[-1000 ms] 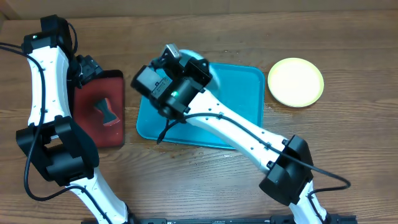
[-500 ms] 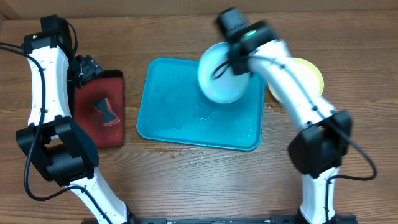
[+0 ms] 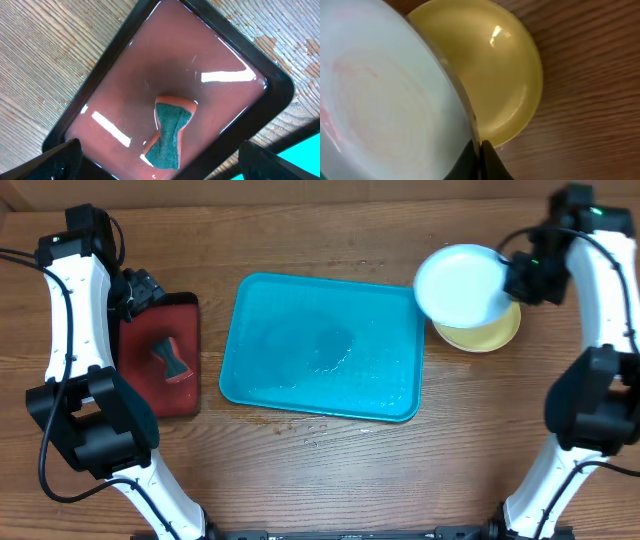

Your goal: Clean dirty plates on tray and stack at the side

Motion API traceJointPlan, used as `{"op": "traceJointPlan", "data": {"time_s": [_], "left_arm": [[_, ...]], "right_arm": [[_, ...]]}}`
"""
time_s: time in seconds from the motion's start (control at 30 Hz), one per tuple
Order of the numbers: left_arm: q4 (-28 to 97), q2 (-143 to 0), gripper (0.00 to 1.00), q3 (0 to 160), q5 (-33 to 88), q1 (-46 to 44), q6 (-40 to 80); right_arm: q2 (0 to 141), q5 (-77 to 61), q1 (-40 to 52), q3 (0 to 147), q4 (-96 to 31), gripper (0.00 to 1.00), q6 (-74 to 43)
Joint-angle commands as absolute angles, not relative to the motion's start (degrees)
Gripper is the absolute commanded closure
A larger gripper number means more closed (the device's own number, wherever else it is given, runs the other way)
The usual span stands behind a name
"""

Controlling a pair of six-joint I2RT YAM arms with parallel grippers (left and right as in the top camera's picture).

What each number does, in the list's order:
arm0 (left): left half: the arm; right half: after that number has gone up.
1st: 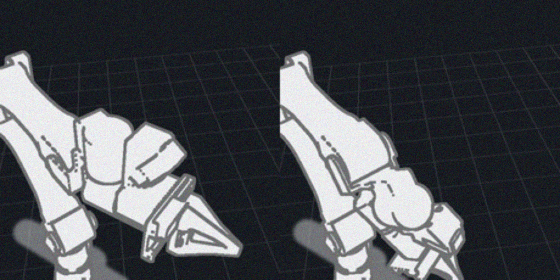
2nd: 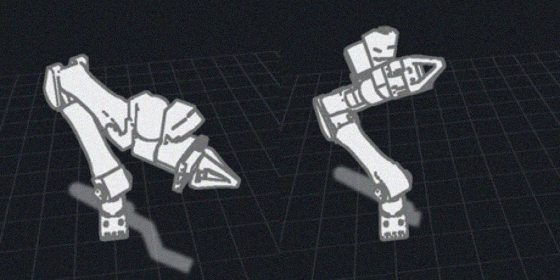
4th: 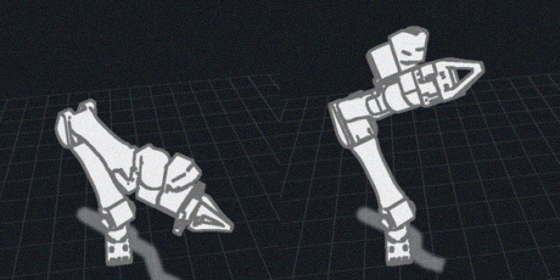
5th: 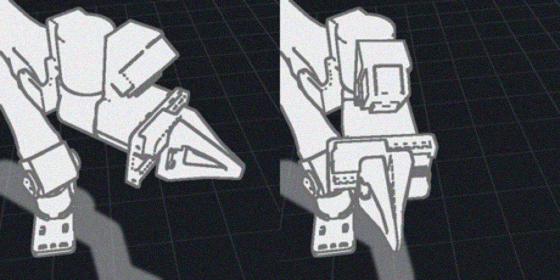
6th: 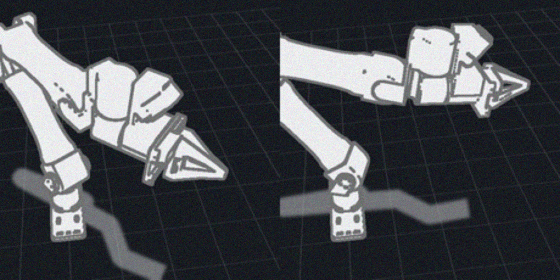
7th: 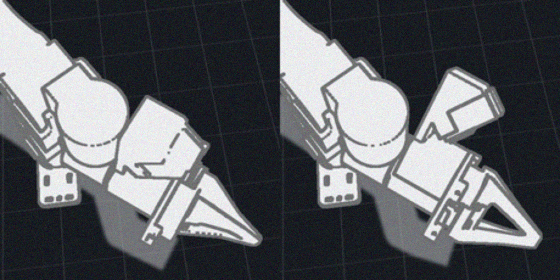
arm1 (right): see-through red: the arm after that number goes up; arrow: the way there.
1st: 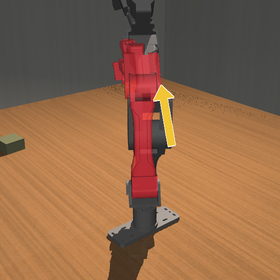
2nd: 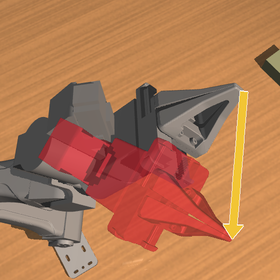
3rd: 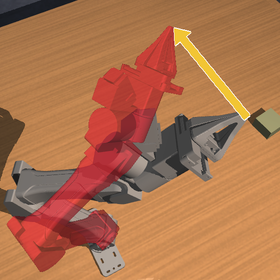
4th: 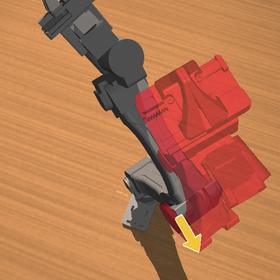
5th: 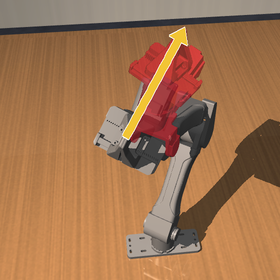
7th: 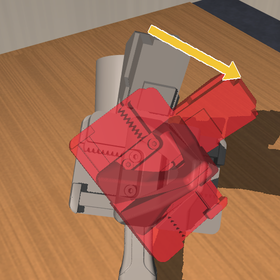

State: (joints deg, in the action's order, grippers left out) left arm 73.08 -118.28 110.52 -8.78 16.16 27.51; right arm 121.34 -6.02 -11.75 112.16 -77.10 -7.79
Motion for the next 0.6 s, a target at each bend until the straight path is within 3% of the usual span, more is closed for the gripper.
{"op": "traceJointPlan", "data": {"time_s": [0.0,0.37,0.4,0.47,0.5,0.57], "left_arm": [[73.01,-117.32,0.0,110.89,-8.95,16.12,28.34],[73.01,-117.32,0.0,110.89,-8.95,16.12,28.34],[73.01,-117.32,0.0,110.89,-8.95,16.12,28.34],[73.01,-117.32,0.0,110.89,-8.95,16.12,28.34],[73.01,-117.32,0.0,110.89,-8.95,16.12,28.34],[73.01,-117.32,0.0,110.89,-8.95,16.12,28.34]], "right_arm": [[118.74,-8.32,-15.38,107.94,-74.78,0.96,-10.72],[118.74,-10.72,-18.02,101.19,-68.12,0.95,-11.16],[118.74,-10.92,-17.63,101.19,-67.99,0.9,-11.16],[118.74,-11.25,-16.8,101.19,-67.75,0.59,-11.07],[118.74,-11.25,-16.4,101.19,-67.68,0.48,-10.94],[118.74,-11.27,-15.64,101.21,-67.79,0.34,-10.96]]}}
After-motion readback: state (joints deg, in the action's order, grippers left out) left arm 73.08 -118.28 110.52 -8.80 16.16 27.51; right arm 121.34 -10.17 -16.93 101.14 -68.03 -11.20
